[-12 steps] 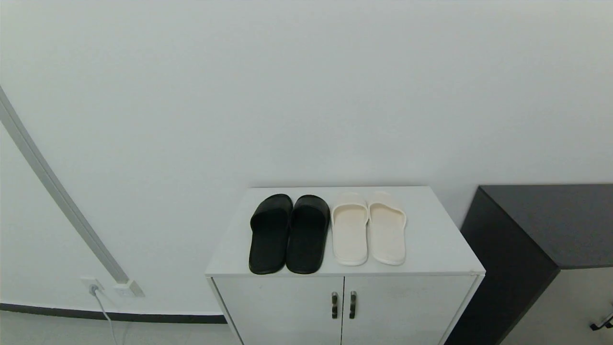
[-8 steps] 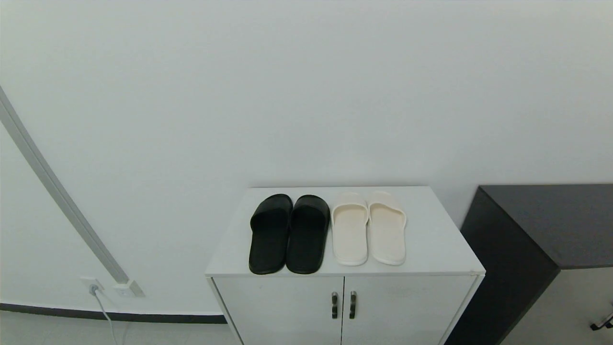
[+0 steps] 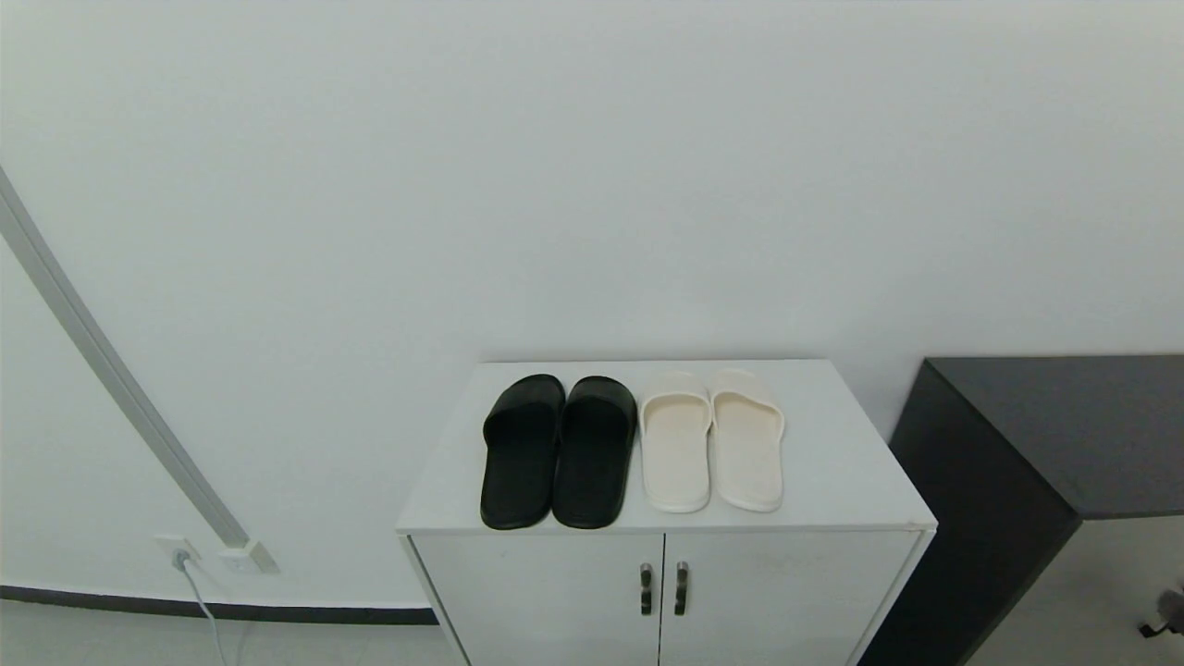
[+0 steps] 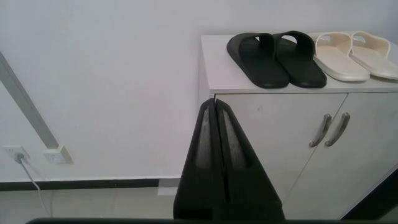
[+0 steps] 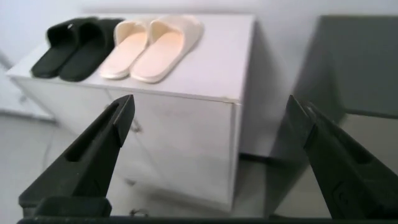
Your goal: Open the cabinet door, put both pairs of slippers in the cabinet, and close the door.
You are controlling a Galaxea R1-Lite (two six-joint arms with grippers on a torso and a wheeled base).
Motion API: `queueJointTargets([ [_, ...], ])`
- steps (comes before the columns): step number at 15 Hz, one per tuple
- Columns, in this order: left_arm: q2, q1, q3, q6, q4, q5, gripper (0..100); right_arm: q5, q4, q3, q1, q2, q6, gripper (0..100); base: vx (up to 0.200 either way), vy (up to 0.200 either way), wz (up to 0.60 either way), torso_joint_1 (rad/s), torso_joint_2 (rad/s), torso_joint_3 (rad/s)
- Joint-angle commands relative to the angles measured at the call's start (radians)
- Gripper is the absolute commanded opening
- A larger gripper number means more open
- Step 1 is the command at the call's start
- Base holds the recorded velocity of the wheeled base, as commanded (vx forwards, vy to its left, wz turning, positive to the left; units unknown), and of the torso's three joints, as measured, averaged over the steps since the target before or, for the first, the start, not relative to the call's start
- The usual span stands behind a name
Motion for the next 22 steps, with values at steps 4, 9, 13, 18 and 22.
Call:
queueJointTargets([
  [4,0.002,0.000,0.000,0.000,0.000,0.000,0,-0.282,-0.381,-0.235,0.446,0.699,0.142,100,0.000,0.000,0.00,0.000,0.00,0.000],
  [9,0.002,0.000,0.000,0.000,0.000,0.000,0,-0.486,-0.401,-0.471,0.624,1.004,0.220,100,0.000,0.000,0.00,0.000,0.00,0.000],
  [13,0.002,0.000,-0.002,0.000,0.000,0.000,0,-0.597,-0.401,-0.663,0.642,1.204,0.227,100,0.000,0.000,0.00,0.000,0.00,0.000],
  [18,0.002,0.000,-0.002,0.000,0.000,0.000,0,-0.739,-0.432,-0.836,0.616,1.419,0.227,100,0.000,0.000,0.00,0.000,0.00,0.000],
  [22,0.002,0.000,-0.002,0.000,0.000,0.000,0,-0.769,-0.444,-0.891,0.579,1.505,0.227,100,0.000,0.000,0.00,0.000,0.00,0.000],
])
